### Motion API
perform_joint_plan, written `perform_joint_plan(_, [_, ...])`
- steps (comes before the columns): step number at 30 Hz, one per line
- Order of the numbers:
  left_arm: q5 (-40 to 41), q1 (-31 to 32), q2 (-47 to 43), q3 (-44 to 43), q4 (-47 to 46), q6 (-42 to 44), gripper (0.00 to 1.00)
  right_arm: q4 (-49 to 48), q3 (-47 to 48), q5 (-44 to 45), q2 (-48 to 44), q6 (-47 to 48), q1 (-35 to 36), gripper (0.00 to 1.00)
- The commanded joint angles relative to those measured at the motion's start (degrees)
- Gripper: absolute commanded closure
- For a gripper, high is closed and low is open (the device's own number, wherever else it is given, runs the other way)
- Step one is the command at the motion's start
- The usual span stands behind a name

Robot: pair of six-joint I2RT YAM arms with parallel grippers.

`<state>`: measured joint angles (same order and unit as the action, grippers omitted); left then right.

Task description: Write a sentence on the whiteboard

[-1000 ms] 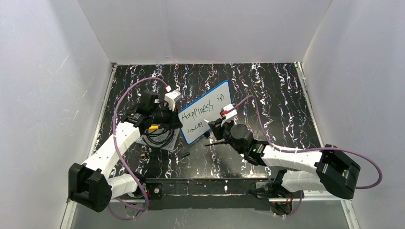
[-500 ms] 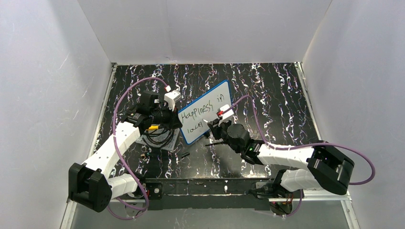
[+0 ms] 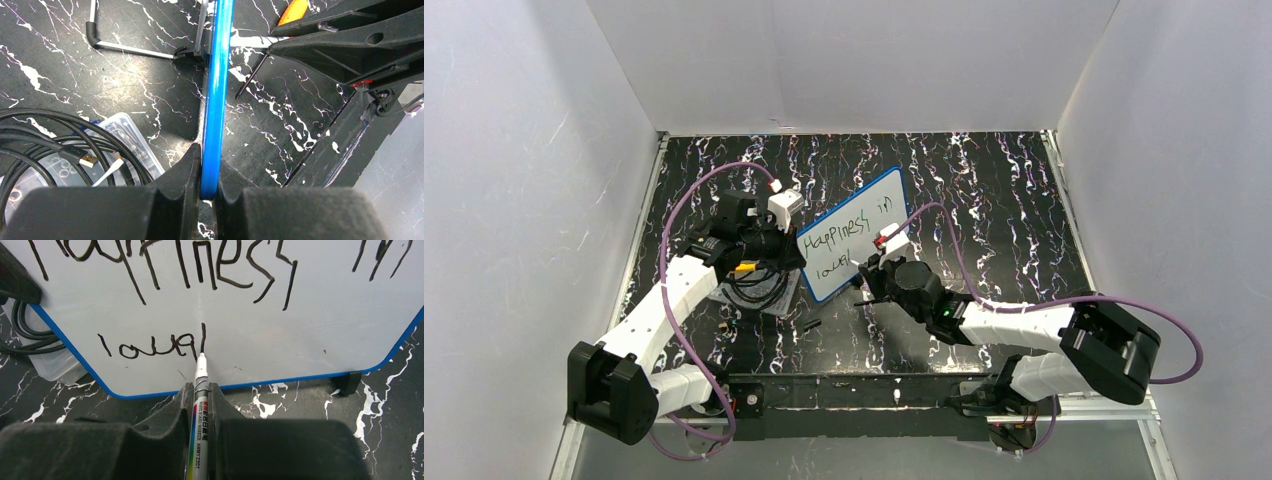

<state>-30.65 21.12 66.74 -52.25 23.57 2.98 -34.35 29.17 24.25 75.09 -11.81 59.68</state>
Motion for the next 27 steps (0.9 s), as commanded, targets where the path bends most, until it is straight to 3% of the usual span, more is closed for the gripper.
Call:
perform_joint_plan(1, [-1.98,0.15,-1.93,-1.19,0.25,-0.35,1.0,0.57,1.44,0.2,1.02,-0.38,-0.18,0.99])
perform_joint_plan(27, [-1.83,0.16,-2.16,-1.12,0.25,-0.28,1.0,-4.12,2.13,5.64,-0.76,1.09,-0.18,0.99])
